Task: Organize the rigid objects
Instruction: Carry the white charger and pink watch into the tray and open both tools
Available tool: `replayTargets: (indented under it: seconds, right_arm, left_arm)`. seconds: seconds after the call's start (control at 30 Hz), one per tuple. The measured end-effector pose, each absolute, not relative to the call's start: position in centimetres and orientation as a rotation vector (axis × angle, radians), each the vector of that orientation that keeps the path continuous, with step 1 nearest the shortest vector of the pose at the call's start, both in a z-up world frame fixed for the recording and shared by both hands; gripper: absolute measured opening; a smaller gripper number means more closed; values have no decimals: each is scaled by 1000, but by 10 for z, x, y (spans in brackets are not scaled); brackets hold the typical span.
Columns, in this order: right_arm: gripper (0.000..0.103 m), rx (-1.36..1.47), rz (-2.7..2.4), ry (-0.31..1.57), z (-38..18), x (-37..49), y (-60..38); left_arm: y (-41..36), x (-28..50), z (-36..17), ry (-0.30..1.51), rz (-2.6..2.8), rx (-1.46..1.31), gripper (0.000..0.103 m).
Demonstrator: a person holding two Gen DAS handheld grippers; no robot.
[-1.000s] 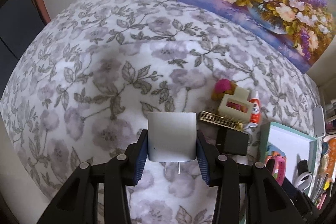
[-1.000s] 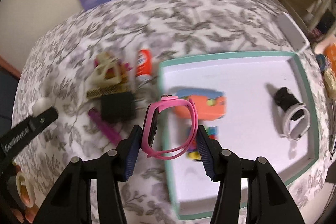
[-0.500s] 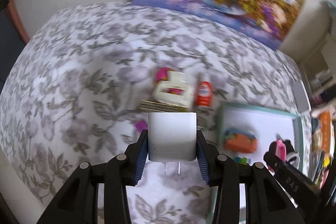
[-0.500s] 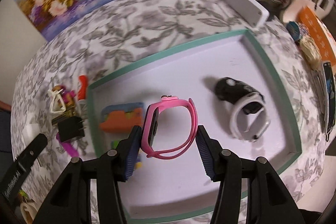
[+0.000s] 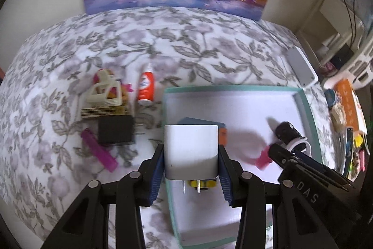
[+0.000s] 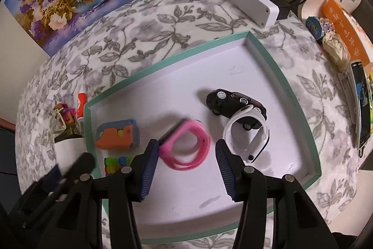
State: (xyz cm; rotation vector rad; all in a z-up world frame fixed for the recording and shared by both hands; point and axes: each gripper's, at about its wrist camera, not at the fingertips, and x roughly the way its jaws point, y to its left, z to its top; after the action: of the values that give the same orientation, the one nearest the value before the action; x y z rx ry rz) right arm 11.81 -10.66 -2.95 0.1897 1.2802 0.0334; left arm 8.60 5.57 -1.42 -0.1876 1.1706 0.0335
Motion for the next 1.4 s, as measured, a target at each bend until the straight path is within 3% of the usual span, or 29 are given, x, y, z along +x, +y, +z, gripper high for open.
replayTargets:
  seconds: [0.6,0.77,0.9,1.4]
  right_arm:
    - [51,278,37,1282,-28,116,-127]
    - [51,289,36,1281,-27,116,-130]
    - [51,293,36,1283,-27,115,-131]
    - [51,258,49,1283,-25,115,-123]
  left_arm:
    - [36,94,-32,1219,-27,-224,46]
    - [37,94,-32,1217,-30,-240,51]
    - [40,94,-27,1201,-29,-247,62]
    - [57,92,-18,1170,7,-272,67]
